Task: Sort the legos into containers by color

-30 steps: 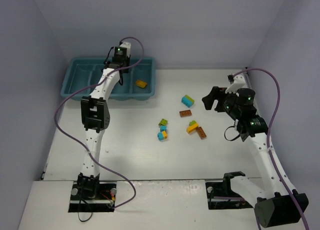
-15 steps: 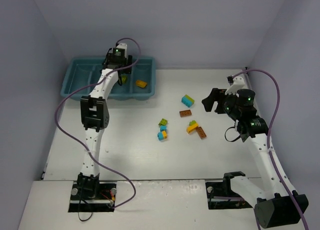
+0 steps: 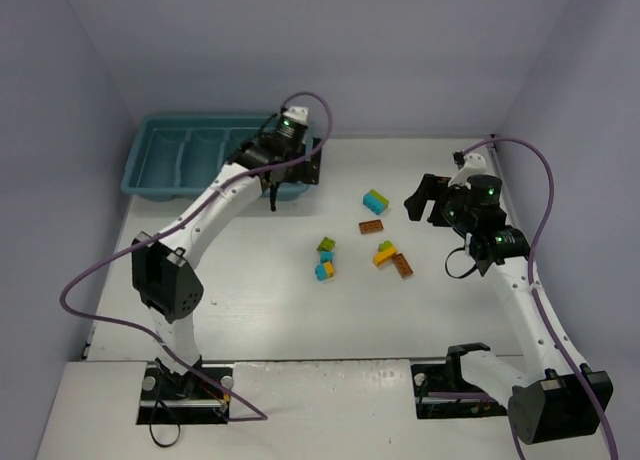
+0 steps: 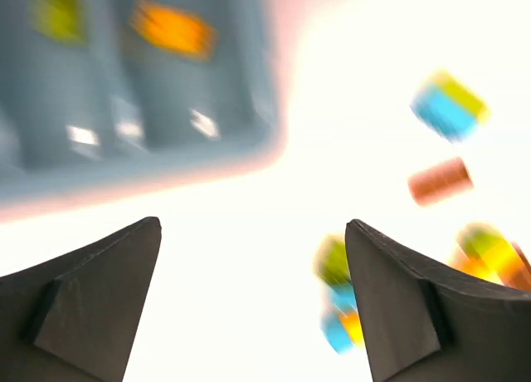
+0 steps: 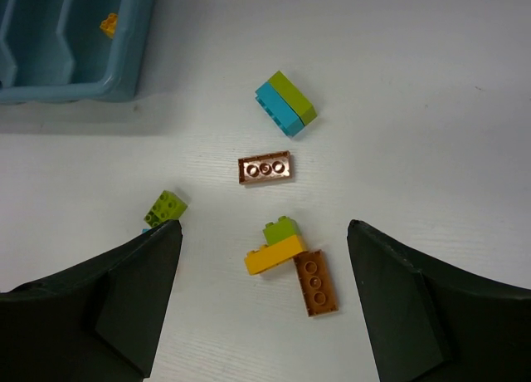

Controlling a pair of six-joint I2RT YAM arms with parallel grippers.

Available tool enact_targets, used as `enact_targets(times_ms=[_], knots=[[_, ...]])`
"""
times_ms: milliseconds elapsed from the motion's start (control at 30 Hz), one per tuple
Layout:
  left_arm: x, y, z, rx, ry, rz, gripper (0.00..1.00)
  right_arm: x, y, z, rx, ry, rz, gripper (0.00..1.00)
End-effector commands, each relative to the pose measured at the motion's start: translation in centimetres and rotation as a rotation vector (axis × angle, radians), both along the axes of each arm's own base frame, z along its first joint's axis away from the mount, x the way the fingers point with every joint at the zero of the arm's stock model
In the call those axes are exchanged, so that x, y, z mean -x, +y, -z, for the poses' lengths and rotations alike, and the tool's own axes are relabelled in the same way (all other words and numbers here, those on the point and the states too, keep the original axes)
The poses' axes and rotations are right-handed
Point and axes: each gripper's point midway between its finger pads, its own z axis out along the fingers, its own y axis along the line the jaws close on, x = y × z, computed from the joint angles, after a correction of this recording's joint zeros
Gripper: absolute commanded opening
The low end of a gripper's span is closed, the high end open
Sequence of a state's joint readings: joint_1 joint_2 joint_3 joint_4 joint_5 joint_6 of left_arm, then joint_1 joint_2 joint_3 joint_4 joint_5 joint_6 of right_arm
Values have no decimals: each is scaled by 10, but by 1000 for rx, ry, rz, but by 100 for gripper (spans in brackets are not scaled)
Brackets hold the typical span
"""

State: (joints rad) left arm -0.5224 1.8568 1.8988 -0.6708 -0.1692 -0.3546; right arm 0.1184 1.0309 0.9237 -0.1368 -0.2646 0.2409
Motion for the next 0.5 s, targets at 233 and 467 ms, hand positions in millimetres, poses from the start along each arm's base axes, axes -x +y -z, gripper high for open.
enact_targets(times_ms=[233,467], knots=[[92,-79,98,2,320,-23,87,-2,-8,-6,-54,-32,95,78],[111,-91,146,-22,433,-89,79,6,-3,-1,-87,-20,79,79]])
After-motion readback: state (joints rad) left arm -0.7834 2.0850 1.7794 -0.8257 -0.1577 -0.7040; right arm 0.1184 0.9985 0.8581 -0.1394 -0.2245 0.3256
